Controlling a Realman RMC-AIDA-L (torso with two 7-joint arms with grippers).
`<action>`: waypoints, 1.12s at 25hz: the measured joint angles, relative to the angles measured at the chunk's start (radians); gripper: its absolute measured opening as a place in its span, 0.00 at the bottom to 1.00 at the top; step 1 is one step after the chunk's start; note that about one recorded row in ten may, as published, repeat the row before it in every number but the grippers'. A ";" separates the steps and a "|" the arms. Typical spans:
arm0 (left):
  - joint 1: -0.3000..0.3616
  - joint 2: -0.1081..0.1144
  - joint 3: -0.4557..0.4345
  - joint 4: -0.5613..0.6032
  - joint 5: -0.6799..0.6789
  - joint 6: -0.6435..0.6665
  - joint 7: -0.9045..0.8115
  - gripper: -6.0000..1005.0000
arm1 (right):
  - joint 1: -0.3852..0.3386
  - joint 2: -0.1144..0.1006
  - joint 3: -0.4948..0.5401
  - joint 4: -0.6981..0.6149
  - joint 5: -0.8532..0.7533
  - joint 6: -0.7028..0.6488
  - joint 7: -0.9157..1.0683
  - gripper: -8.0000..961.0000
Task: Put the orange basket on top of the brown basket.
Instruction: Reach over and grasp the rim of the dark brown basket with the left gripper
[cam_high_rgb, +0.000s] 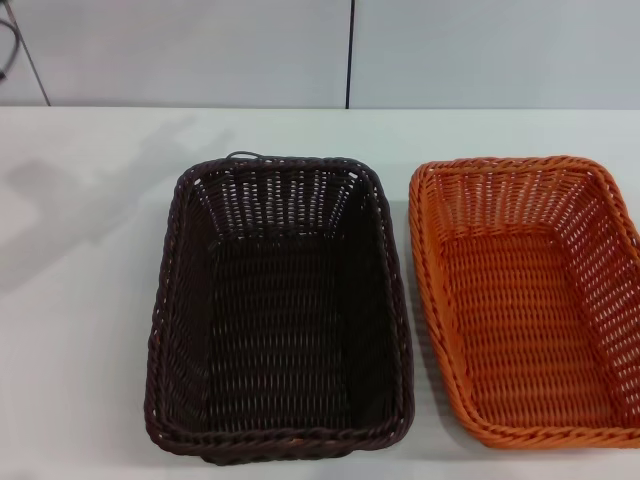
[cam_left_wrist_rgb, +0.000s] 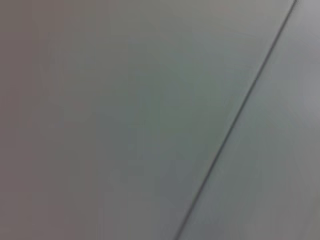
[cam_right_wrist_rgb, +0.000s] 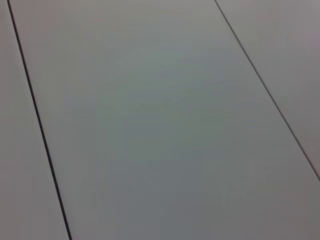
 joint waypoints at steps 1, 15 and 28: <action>-0.003 0.016 0.005 -0.036 0.060 0.002 -0.072 0.86 | 0.000 0.000 0.000 0.000 0.000 0.000 0.000 0.58; -0.088 -0.021 0.021 -0.680 1.141 -0.468 -1.017 0.86 | 0.030 -0.032 -0.041 -0.014 0.002 0.104 0.002 0.58; -0.050 -0.143 0.101 -0.776 1.399 -0.539 -1.181 0.86 | 0.076 -0.055 -0.038 -0.034 0.004 0.182 -0.007 0.58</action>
